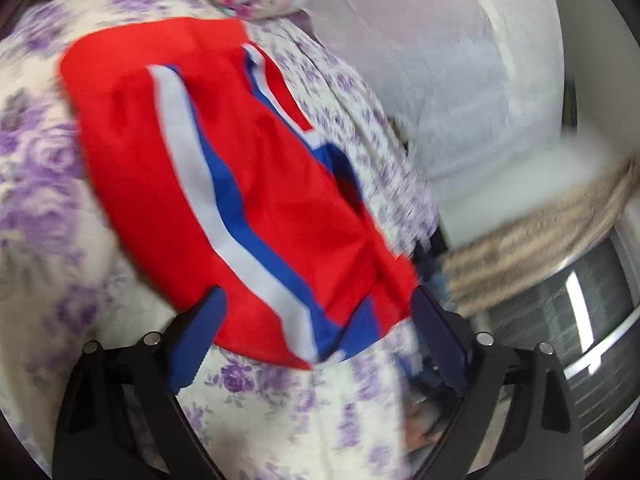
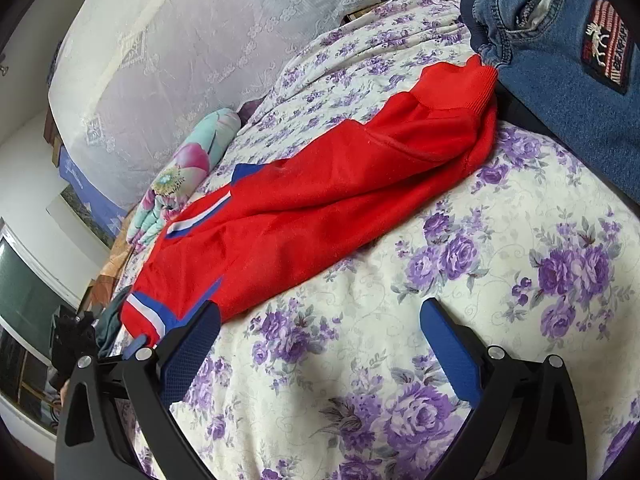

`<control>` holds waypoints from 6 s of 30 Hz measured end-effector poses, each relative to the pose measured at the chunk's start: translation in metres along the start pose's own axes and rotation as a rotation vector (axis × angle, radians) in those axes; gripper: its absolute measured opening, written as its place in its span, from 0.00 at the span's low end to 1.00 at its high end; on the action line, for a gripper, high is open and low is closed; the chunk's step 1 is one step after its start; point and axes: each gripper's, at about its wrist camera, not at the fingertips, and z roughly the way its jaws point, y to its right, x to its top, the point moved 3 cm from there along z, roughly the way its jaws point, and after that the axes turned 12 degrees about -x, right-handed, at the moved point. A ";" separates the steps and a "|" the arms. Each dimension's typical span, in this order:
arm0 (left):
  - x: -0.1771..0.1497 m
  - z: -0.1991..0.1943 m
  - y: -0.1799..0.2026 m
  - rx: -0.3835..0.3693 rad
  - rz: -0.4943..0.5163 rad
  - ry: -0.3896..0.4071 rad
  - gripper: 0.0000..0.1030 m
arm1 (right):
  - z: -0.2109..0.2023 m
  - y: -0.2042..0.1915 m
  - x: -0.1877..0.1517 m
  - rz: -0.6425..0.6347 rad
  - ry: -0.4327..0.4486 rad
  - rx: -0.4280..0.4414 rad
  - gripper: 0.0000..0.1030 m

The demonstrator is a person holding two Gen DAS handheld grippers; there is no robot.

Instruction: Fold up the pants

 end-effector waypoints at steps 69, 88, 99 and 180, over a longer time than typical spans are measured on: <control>0.002 -0.158 -0.018 0.270 0.176 0.341 0.74 | 0.057 -0.038 0.102 -0.060 -0.106 -0.023 0.07; 0.002 -0.164 -0.018 0.191 0.171 0.373 0.80 | 0.039 -0.077 0.029 -0.759 0.005 -0.266 0.05; 0.003 -0.161 -0.019 0.236 0.174 0.373 0.80 | 0.091 -0.117 0.216 -0.506 0.034 -0.345 0.37; 0.009 -0.152 -0.020 0.267 0.181 0.359 0.90 | 0.248 -0.050 0.261 0.057 -0.193 0.064 0.69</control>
